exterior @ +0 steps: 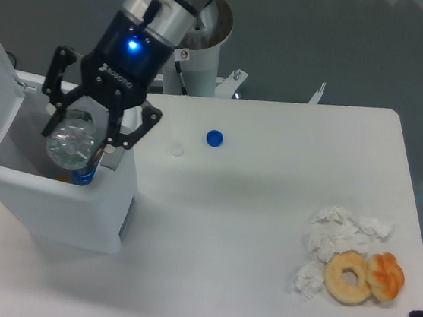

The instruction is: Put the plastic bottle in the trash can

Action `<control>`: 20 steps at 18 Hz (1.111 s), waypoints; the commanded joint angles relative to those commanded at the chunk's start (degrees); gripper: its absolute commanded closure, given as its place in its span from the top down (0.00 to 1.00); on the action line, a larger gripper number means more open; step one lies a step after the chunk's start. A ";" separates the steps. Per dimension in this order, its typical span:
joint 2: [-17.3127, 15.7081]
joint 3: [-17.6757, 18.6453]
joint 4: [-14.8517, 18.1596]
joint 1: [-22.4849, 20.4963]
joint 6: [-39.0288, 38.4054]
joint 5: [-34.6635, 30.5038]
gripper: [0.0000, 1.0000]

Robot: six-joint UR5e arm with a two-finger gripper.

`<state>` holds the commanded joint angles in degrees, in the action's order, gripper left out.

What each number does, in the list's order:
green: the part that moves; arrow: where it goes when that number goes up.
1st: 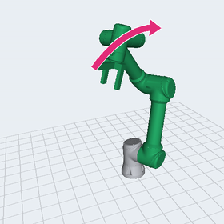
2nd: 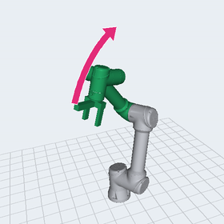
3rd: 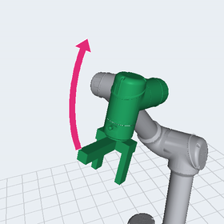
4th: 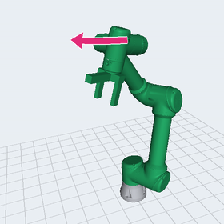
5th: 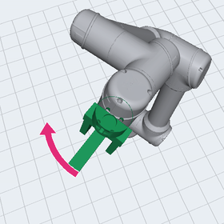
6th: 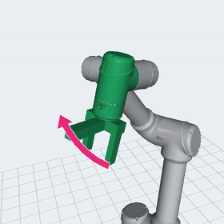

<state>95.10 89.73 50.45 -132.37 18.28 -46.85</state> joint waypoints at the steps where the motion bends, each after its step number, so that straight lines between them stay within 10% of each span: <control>1: 0.00 0.53 0.00 0.35 0.00 0.09 0.68; 17: 0.09 2.82 0.00 1.06 5.71 2.64 0.70; 20: 0.26 0.98 0.00 0.09 6.33 2.64 1.00</control>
<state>95.36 90.71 50.45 -132.27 24.61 -44.21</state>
